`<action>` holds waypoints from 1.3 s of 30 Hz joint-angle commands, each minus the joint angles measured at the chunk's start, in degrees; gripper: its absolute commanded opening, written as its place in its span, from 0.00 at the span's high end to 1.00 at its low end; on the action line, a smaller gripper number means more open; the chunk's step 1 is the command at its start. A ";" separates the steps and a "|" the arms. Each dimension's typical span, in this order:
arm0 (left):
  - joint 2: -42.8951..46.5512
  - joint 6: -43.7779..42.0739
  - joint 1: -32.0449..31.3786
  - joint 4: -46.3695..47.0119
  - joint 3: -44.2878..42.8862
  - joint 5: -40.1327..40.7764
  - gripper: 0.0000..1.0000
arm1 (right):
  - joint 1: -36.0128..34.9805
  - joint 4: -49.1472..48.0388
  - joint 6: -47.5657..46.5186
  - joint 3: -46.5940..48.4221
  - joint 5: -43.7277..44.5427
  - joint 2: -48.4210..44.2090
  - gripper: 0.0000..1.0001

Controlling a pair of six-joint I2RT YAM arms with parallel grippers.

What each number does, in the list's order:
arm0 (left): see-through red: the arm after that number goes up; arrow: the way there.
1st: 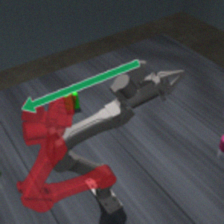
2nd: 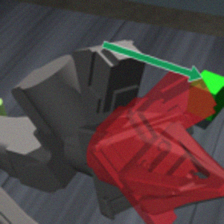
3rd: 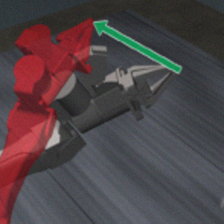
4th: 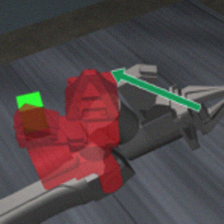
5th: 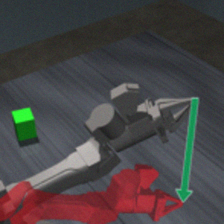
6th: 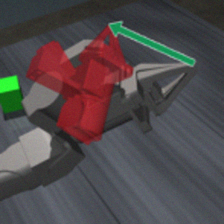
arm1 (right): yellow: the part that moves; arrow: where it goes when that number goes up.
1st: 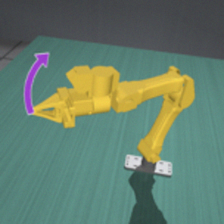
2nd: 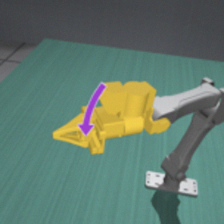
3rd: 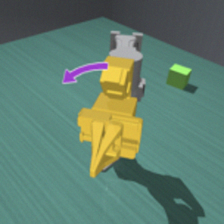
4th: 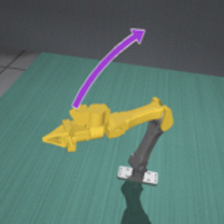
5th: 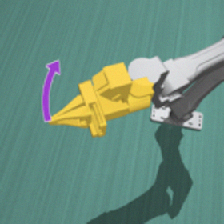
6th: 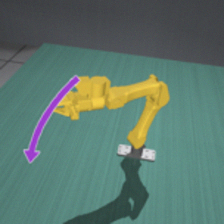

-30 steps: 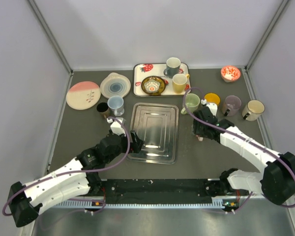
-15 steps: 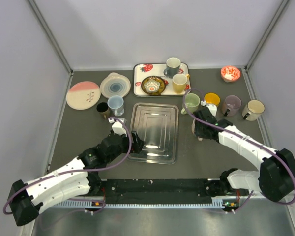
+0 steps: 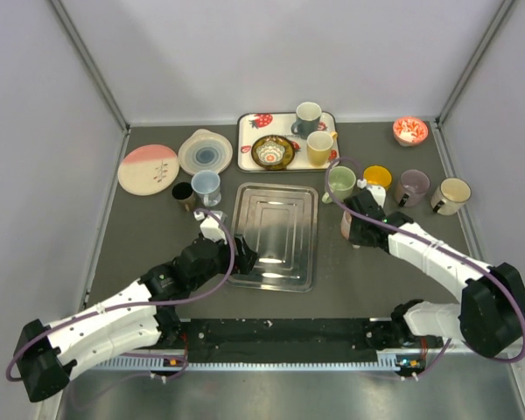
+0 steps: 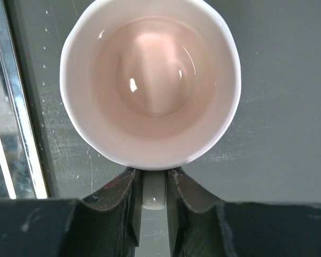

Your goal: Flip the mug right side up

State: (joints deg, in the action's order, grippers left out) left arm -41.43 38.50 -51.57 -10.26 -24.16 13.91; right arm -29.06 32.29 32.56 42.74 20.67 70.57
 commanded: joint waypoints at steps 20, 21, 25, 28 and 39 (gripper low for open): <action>1.61 2.27 0.07 2.61 0.87 -0.38 0.11 | 0.67 3.30 -6.36 -1.35 -4.32 -15.88 1.00; 1.79 2.63 0.07 2.79 0.96 -0.12 0.11 | 0.58 4.09 -6.19 -1.17 -4.75 -16.94 1.00; 2.58 4.21 -0.02 3.93 1.49 0.85 0.08 | 0.50 6.29 -5.40 -0.03 -10.27 -22.39 1.00; 3.89 5.35 0.07 5.86 1.93 -0.11 0.05 | 0.49 3.93 -3.65 0.76 -18.60 -27.40 1.00; 5.93 10.63 0.07 23.78 2.63 -13.63 0.01 | 0.49 -28.04 12.96 -1.86 -44.03 -29.35 1.00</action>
State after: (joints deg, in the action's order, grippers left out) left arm -34.96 46.63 -51.57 2.87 -20.91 6.98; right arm -28.95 27.44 37.01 39.44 -12.82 41.78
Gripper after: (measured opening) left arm 0.987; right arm 0.137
